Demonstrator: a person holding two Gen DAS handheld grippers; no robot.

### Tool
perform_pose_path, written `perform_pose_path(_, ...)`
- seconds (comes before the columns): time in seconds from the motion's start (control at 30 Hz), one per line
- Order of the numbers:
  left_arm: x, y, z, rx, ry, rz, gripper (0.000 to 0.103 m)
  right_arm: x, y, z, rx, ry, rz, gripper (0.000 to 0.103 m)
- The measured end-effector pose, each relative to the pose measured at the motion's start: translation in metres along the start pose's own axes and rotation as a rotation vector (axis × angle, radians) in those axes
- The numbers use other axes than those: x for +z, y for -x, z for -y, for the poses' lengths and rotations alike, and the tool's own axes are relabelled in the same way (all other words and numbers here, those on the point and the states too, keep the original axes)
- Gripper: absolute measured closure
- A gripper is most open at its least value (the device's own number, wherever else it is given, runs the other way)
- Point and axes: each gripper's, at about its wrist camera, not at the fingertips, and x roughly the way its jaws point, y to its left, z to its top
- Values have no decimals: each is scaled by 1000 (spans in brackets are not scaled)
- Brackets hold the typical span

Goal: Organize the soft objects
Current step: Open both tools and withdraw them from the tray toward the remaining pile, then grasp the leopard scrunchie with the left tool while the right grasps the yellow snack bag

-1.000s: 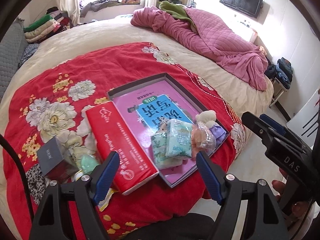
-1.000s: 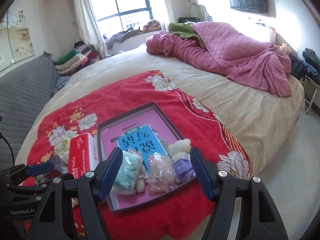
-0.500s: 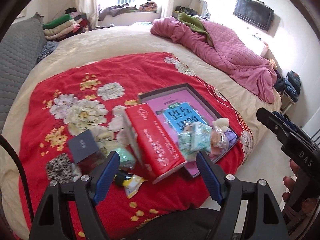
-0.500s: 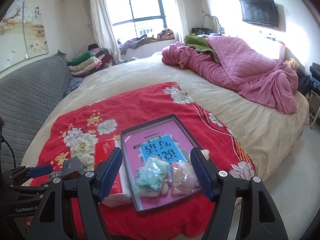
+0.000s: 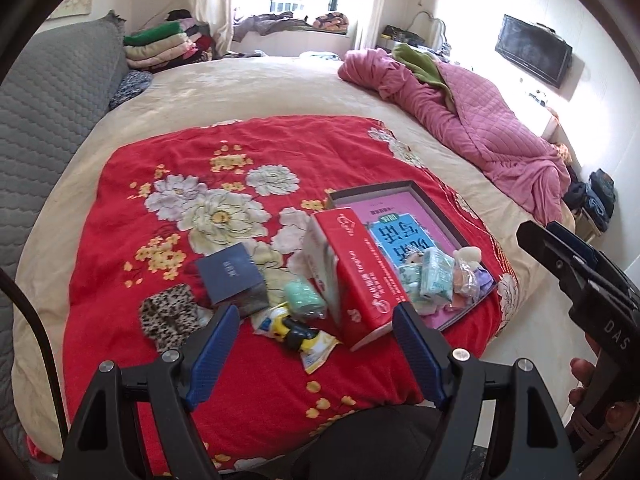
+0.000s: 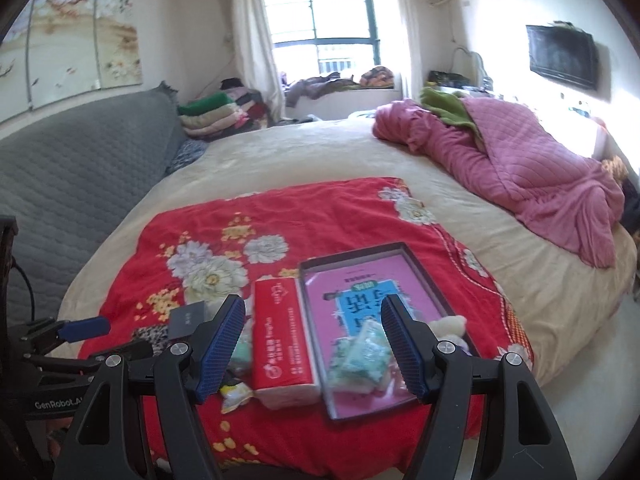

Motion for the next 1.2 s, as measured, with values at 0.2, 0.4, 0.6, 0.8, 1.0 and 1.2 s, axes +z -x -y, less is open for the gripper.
perform_pose_path(0.2, -5, 8, -30, 41, 35, -3, 25, 4, 2, -22, 20, 47, 3, 31)
perform_pose_path(0.4, -10, 11, -72, 82, 102, -16, 25, 3, -1, -43, 41, 93, -3, 31)
perform_pose_path(0.6, -20, 14, -108, 110, 157, -14, 25, -5, -13, -66, 66, 143, -25, 31)
perform_pose_path(0.8, -34, 4, -143, 121, 220, -32, 25, -21, -35, -92, 93, 207, -72, 31)
perform_pose_path(1.0, -53, -23, -168, 112, 267, -80, 25, -45, -66, -117, 119, 263, -144, 31)
perform_pose_path(1.2, -69, -49, -184, 124, 289, -130, 25, -73, -95, -134, 136, 314, -225, 31)
